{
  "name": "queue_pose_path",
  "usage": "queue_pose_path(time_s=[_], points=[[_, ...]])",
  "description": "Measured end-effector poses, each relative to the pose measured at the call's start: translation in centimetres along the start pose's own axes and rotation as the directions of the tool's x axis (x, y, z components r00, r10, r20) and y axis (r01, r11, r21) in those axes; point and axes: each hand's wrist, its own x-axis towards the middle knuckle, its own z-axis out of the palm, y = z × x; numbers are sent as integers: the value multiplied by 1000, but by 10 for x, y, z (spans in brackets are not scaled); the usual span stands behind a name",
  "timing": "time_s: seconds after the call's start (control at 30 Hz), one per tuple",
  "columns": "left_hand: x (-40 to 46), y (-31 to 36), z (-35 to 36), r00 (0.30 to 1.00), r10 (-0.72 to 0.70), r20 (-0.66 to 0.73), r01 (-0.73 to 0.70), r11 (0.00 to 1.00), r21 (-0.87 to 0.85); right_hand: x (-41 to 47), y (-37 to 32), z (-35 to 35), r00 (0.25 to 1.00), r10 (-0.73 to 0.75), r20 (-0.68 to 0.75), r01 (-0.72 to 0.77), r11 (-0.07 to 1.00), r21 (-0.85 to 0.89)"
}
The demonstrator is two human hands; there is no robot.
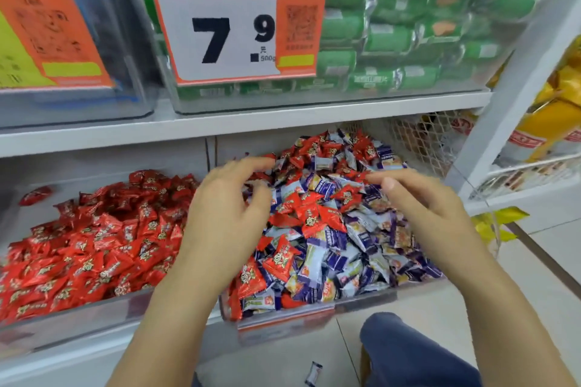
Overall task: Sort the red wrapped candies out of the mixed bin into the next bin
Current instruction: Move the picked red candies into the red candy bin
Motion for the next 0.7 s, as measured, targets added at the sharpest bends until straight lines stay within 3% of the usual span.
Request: queue_pose_path(time_s=[0.1,0.23,0.37,0.47,0.6,0.7], points=[[-1,10,10,990,61,131,-74,993,94,-1,6,6,999,-10,-34,7,997,-79],[-6,12,31,942,-19,334,-101,936,338,8,3,21,986,-113,120,144,945,-294],[-7,10,48,921,-34,387,-153,884,442,18,6,28,958,-75,275,190,888,-418],[-3,8,52,922,-47,384,-133,894,428,23,7,28,958,-50,282,186,855,-483],[2,8,46,913,-24,407,-102,953,285,21,7,24,978,-66,196,152,870,-469],[4,8,42,947,3,322,-66,981,185,19,10,23,990,-113,89,139,904,-404]])
